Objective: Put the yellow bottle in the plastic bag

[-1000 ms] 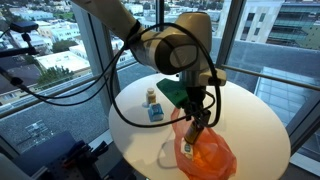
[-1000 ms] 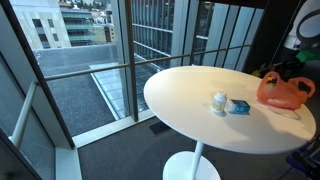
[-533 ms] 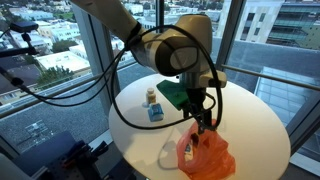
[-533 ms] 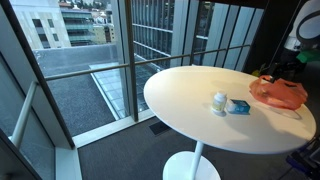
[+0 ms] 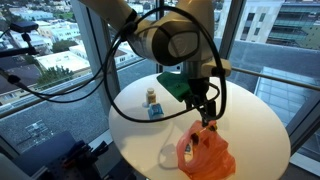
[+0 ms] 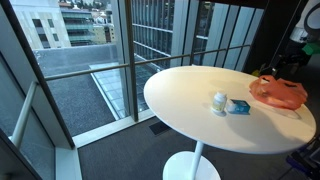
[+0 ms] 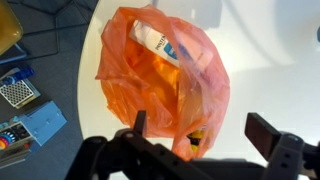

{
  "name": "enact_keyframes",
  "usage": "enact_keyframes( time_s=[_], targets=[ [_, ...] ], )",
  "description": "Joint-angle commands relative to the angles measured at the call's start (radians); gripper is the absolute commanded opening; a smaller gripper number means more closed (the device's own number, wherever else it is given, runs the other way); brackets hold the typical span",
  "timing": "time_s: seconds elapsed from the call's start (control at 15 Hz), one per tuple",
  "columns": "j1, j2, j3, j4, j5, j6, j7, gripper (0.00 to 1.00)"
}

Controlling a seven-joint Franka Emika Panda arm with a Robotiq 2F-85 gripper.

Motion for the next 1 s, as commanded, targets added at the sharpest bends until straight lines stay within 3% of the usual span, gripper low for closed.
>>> enact_keyframes(
  time_s=[0.0, 0.93],
  targets=[
    [-0.015, -0.061, -0.015, -0.026, -0.02, -0.02, 0.002, 1.0],
    [-0.042, -0.024, -0.029, 0.003, 0.001, 0.013, 0.003, 1.0]
  ],
)
